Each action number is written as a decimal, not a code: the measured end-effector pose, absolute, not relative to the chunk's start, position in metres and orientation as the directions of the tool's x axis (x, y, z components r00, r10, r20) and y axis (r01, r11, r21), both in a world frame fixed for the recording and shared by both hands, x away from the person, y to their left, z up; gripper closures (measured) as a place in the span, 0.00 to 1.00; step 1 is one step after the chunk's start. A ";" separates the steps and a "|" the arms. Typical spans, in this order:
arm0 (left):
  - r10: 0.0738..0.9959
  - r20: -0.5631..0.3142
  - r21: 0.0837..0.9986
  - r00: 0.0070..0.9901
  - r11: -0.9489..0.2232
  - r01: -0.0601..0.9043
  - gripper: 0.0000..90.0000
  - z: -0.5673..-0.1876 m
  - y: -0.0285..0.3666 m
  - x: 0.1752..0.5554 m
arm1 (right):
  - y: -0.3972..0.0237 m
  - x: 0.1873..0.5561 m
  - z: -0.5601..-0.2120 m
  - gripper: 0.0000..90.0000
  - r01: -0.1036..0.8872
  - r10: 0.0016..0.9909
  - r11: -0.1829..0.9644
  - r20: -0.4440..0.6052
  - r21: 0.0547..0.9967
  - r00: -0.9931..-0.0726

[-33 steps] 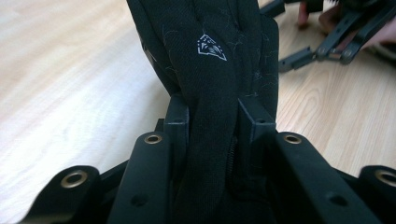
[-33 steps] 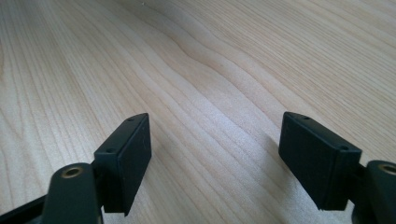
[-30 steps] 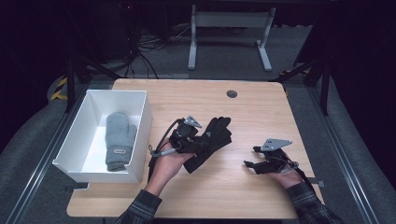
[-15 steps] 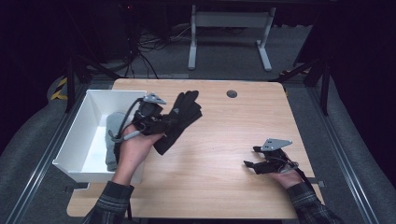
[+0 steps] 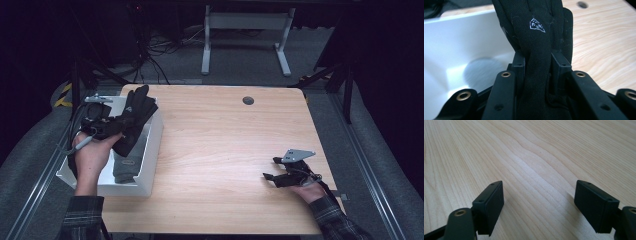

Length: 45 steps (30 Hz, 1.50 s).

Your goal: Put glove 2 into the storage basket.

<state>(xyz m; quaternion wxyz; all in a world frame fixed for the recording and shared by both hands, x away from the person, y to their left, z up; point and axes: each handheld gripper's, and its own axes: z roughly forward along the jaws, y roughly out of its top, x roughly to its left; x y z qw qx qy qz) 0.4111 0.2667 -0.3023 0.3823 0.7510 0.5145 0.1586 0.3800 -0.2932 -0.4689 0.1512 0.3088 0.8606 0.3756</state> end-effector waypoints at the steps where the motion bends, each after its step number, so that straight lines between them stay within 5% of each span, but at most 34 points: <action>1: 0.898 -0.163 0.731 0.408 -0.168 0.662 0.78 -0.306 0.271 0.412 | -0.293 0.380 -0.469 0.27 0.418 0.645 0.527 -0.028 0.740 -0.763; 15: 0.929 -0.192 0.610 0.315 -0.138 0.781 0.75 -0.364 0.294 0.422 | -0.293 0.380 -0.469 0.27 0.418 0.644 0.528 -0.028 0.740 -0.764; 21: 0.944 -0.169 0.616 0.283 -0.123 0.778 0.44 -0.370 0.297 0.424 | -0.293 0.380 -0.469 0.27 0.418 0.644 0.527 -0.027 0.740 -0.765; 25: 0.944 -0.169 0.639 0.284 -0.115 0.761 0.34 -0.363 0.298 0.423 | -0.293 0.380 -0.469 0.27 0.418 0.645 0.526 -0.027 0.741 -0.764; 34: 0.912 -0.160 0.722 0.378 -0.154 0.675 0.27 -0.329 0.275 0.417 | -0.293 0.380 -0.469 0.27 0.418 0.644 0.526 -0.027 0.741 -0.764; 45: 0.818 -0.148 0.759 0.556 -0.267 0.594 0.25 -0.315 0.200 0.409 | -0.293 0.380 -0.469 0.27 0.417 0.644 0.527 -0.028 0.741 -0.764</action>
